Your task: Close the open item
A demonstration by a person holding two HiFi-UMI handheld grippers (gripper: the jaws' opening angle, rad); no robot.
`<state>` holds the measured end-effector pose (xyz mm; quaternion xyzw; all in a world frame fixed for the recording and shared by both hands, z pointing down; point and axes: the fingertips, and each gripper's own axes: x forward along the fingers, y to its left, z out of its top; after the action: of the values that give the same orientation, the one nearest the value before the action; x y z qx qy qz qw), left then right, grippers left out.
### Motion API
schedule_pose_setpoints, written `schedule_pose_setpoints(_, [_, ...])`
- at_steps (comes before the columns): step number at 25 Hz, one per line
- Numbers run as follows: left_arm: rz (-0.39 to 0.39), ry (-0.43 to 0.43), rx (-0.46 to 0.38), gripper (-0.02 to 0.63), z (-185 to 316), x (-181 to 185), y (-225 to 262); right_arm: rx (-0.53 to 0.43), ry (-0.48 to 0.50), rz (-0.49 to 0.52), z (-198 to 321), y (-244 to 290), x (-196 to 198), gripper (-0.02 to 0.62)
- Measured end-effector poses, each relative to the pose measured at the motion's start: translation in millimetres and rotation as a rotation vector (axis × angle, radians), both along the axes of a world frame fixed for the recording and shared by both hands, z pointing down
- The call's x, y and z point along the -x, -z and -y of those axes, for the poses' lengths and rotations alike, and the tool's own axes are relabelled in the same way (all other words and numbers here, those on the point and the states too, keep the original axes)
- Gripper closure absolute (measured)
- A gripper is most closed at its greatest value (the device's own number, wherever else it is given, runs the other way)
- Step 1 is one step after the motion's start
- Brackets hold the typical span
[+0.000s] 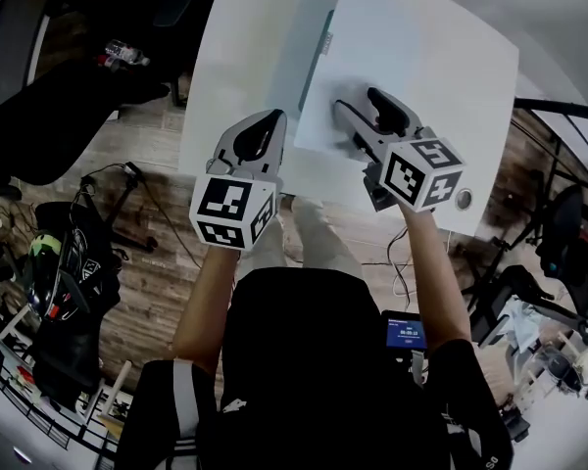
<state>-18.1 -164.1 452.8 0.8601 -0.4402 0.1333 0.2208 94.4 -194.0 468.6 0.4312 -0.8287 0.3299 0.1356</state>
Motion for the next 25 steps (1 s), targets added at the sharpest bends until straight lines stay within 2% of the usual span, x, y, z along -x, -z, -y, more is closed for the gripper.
schedule_pose_setpoints(7, [0.009, 0.021, 0.011, 0.597, -1, 15, -10, -0.003, 0.008, -0.004, 1, -4, 9, 0.313])
schedule_pose_setpoints(14, [0.014, 0.056, 0.059, 0.597, -2, 33, -28, -0.005, 0.014, -0.020, 0, -6, 8, 0.313])
schedule_pose_setpoints(21, [0.025, 0.032, 0.100, 0.591, -4, 39, -46, -0.006, 0.014, -0.029, 0, -9, 11, 0.313])
schedule_pose_setpoints(25, [0.021, 0.009, 0.136, 0.556, -9, 37, -60, -0.005, 0.017, -0.032, 0, -12, 12, 0.313])
